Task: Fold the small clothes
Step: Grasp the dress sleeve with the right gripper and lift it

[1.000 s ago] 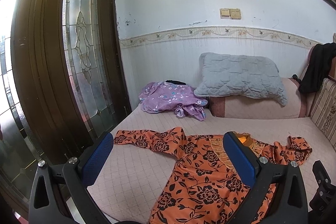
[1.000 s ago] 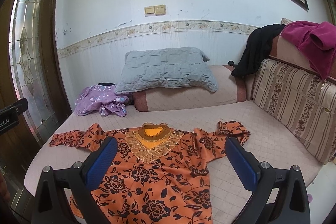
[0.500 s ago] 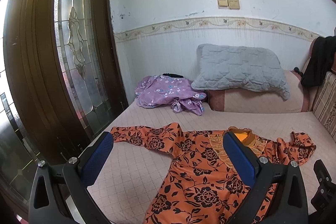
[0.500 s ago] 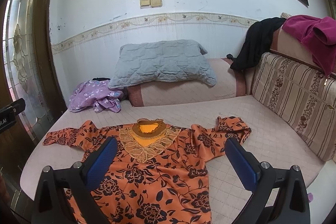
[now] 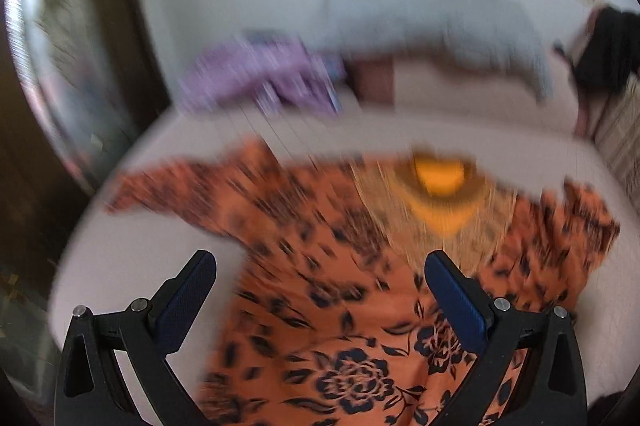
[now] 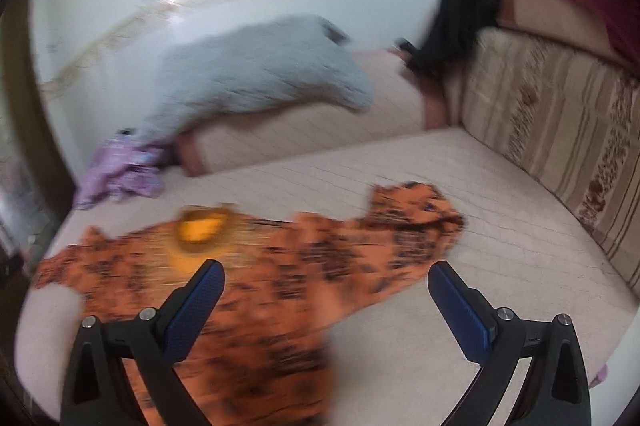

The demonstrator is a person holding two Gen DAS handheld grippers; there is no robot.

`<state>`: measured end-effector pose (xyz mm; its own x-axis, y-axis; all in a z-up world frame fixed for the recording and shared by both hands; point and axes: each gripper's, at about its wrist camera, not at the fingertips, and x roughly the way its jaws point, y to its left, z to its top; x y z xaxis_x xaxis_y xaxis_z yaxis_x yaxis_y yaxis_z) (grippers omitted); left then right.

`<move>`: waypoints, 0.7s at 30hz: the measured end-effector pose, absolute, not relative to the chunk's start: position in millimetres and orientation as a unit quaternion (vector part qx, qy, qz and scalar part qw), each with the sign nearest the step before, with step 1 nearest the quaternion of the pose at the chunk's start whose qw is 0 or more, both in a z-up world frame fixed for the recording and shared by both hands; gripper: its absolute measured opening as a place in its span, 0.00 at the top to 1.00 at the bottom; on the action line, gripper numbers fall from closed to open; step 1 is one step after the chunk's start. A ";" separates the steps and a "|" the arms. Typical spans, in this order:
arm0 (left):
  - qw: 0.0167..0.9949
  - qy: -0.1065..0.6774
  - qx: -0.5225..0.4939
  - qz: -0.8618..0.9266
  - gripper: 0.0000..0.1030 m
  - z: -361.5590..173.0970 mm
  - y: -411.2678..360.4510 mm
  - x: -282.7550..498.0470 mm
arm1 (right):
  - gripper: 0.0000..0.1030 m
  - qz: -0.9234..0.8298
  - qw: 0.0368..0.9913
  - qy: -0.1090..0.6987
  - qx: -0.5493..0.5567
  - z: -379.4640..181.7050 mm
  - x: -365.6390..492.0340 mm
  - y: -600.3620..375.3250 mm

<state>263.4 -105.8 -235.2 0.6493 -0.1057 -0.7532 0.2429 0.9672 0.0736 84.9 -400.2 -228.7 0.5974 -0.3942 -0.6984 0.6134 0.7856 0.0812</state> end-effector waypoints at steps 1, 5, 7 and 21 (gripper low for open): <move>0.893 0.430 0.092 -0.095 0.00 -256.2 -112.7 276.6 | 0.01 -0.303 0.871 0.352 0.159 -236.5 83.8 -420.0; 0.882 0.450 0.109 -0.084 0.00 -304.6 -129.4 304.0 | 0.01 -0.352 0.830 0.367 0.228 -281.5 79.9 -520.5; 0.884 0.440 0.129 -0.089 0.00 -317.3 -135.3 309.7 | 0.02 -0.356 0.821 0.373 0.244 -295.3 86.1 -543.9; 0.902 0.377 0.172 -0.124 0.00 -325.2 -155.6 310.4 | 0.32 -0.192 0.759 0.378 0.494 -383.5 150.0 -584.5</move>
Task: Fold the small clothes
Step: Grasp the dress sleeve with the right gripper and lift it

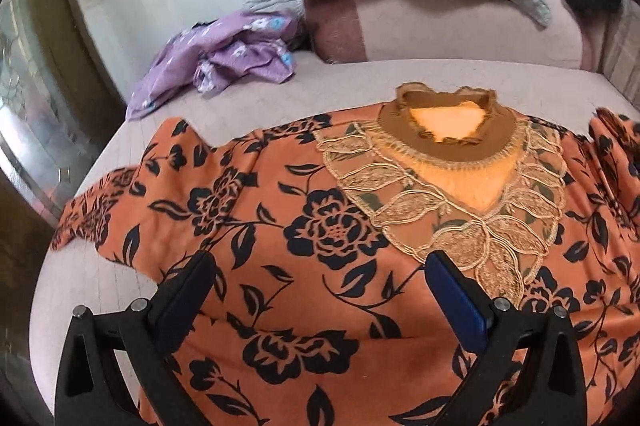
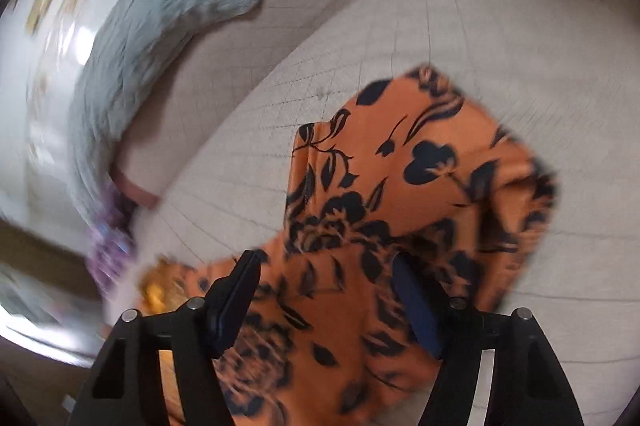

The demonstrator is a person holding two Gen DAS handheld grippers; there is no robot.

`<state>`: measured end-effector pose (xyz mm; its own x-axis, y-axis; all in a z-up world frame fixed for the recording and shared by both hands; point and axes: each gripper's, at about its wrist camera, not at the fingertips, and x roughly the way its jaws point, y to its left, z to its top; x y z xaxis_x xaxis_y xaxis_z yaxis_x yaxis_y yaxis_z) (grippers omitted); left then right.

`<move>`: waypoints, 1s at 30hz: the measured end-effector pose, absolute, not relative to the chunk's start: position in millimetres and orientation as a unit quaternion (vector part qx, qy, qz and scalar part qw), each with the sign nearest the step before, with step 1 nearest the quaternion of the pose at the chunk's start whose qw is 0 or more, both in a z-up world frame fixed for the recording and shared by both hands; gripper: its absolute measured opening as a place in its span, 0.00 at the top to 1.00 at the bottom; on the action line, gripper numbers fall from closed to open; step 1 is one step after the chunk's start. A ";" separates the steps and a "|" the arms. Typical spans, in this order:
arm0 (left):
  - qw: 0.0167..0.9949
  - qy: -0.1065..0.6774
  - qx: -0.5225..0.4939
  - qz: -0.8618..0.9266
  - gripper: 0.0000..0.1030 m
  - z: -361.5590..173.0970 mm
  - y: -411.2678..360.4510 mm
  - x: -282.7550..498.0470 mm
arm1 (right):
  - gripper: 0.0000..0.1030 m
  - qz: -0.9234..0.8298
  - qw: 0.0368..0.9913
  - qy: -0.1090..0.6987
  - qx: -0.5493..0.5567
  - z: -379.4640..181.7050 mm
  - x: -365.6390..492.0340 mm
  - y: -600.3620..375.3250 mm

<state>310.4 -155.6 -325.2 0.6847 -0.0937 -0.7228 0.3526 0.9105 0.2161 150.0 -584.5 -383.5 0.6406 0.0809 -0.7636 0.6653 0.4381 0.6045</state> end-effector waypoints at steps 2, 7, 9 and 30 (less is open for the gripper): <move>0.901 0.376 0.176 -0.125 0.00 -325.9 -157.0 310.2 | 0.33 -0.194 0.743 0.342 0.541 -397.5 147.8 -593.7; 0.906 0.372 0.167 -0.117 0.00 -322.3 -152.7 312.2 | 0.80 -0.223 0.722 0.286 0.589 -414.7 132.9 -607.9; 0.909 0.369 0.155 -0.113 0.00 -317.2 -147.9 311.6 | 0.89 -0.231 0.733 0.278 0.576 -405.2 124.7 -599.6; 0.909 0.403 0.004 -0.103 0.00 -283.8 -57.5 322.2 | 0.03 -0.189 0.876 0.341 0.285 -264.7 119.5 -441.4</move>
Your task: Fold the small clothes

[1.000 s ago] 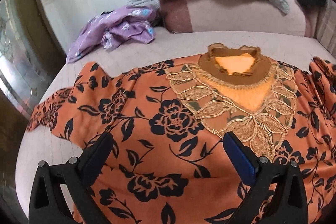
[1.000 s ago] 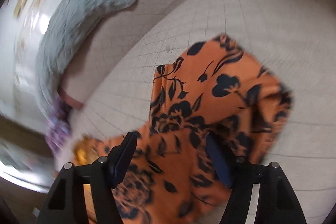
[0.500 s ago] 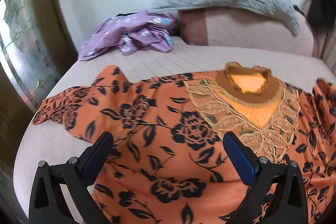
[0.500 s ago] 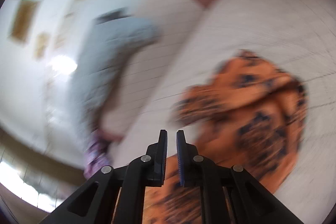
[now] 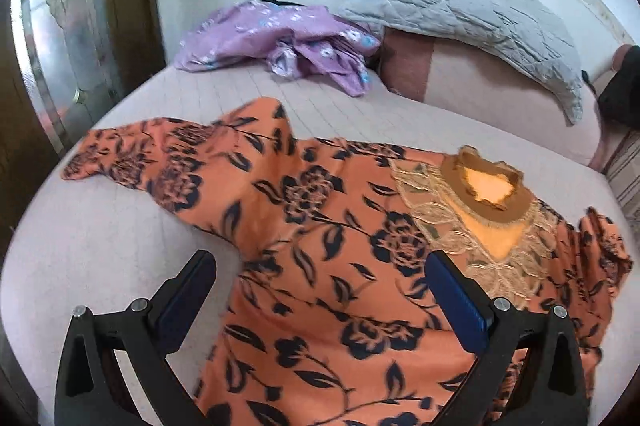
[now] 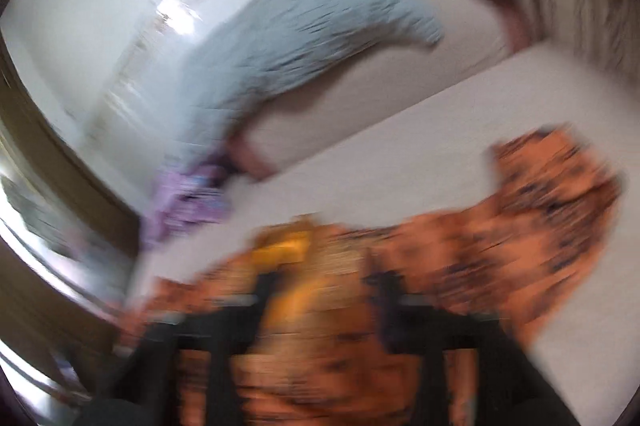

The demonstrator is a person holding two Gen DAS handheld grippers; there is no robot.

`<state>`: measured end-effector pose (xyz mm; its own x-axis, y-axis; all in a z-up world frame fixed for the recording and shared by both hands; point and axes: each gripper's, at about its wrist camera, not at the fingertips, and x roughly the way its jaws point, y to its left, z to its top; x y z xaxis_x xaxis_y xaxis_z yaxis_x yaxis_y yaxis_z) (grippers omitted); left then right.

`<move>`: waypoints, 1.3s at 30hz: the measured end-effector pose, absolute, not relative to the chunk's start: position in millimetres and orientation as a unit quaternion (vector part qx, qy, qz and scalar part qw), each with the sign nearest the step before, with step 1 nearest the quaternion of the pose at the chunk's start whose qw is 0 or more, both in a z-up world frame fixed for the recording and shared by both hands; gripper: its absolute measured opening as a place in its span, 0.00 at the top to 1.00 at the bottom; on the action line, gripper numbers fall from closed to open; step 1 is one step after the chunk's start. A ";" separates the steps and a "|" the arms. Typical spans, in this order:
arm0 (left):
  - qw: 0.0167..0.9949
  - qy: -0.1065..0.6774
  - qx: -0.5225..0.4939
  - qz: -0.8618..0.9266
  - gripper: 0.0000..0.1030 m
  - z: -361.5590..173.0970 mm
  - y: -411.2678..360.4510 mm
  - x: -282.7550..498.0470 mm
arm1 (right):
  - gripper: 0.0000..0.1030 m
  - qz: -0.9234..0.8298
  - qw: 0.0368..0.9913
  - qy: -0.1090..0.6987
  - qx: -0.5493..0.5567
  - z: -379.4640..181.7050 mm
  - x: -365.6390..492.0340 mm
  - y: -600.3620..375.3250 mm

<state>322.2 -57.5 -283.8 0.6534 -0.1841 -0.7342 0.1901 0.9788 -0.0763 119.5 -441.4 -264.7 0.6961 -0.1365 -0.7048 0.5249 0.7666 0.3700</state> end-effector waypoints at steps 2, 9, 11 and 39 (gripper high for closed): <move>0.908 0.405 0.012 -0.110 0.00 -286.4 -65.9 322.6 | 0.03 -0.263 0.874 0.352 0.209 -270.2 110.9 -471.4; 0.893 0.428 0.064 -0.124 0.00 -306.1 -96.4 328.2 | 0.14 -0.348 0.805 0.479 0.036 -342.2 106.2 -551.2; 0.890 0.432 0.069 -0.126 0.00 -311.0 -100.0 329.4 | 0.19 -0.334 0.807 0.485 0.045 -353.3 98.3 -561.5; 0.915 0.390 0.008 -0.100 0.00 -271.2 -51.6 337.7 | 0.92 -0.010 0.844 0.343 0.411 -278.6 188.9 -409.1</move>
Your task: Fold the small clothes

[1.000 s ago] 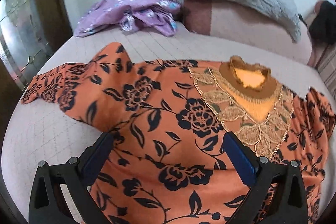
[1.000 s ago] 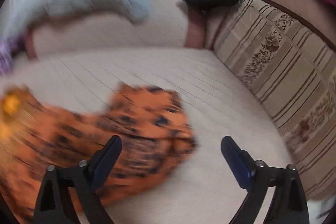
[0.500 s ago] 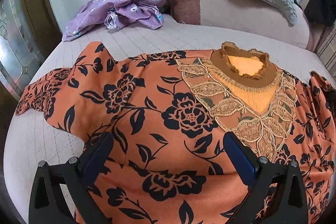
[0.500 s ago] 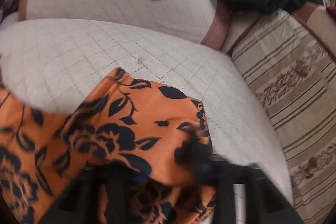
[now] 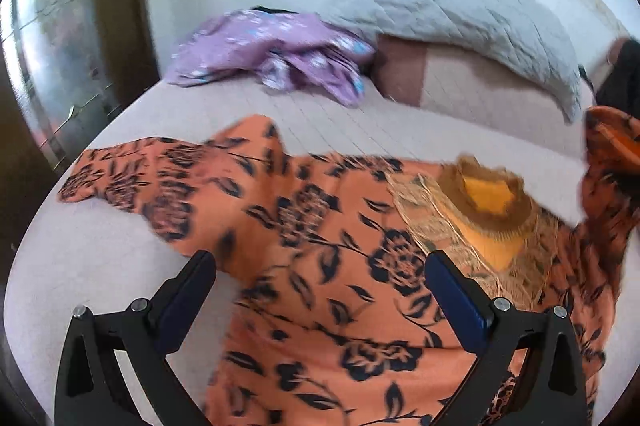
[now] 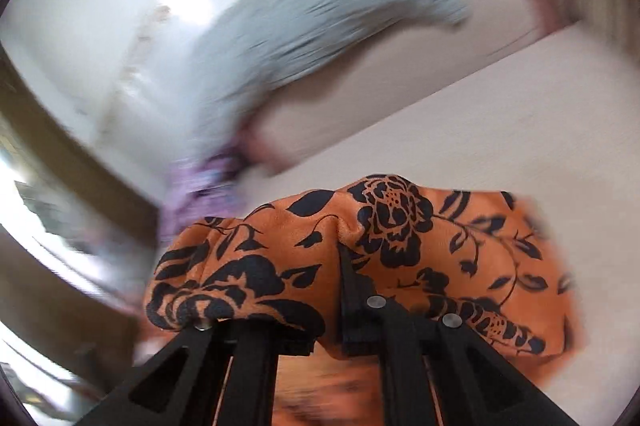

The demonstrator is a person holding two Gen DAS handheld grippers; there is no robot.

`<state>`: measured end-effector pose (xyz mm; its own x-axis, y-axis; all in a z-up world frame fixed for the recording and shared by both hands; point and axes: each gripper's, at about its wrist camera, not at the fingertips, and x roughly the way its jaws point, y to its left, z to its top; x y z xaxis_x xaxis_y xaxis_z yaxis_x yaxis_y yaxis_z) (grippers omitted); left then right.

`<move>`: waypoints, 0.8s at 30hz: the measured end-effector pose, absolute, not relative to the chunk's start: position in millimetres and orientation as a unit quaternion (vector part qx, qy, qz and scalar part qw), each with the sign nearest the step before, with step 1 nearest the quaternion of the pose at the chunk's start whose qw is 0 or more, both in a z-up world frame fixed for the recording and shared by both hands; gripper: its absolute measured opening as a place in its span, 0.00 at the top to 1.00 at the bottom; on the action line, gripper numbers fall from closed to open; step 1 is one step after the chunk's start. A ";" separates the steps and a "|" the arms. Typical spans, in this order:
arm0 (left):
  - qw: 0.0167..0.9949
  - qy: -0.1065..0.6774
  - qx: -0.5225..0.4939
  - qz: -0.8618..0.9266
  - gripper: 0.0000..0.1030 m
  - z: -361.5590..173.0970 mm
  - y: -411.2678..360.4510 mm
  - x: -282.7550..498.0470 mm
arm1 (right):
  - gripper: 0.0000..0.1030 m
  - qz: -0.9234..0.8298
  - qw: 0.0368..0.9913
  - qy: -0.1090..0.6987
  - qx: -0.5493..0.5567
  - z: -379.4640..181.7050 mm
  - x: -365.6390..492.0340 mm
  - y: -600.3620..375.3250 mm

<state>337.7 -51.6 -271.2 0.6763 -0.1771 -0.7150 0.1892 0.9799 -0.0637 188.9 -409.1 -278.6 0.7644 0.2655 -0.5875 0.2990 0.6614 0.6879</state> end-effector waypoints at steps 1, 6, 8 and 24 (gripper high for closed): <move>0.916 0.389 -0.007 -0.097 0.00 -268.0 -41.2 339.1 | 0.92 0.000 0.841 0.344 0.418 -281.8 195.0 -394.0; 0.911 0.397 -0.099 -0.058 0.00 -263.2 17.4 352.5 | 0.88 0.027 0.803 0.390 0.450 -331.9 241.5 -292.4; 0.904 0.407 -0.124 -0.049 0.00 -267.6 31.2 359.1 | 0.83 0.033 0.776 0.422 0.467 -360.7 253.9 -261.6; 0.883 0.445 -0.096 -0.112 0.25 -278.5 9.7 364.5 | 0.36 0.028 0.831 0.412 0.373 -326.7 155.3 -303.7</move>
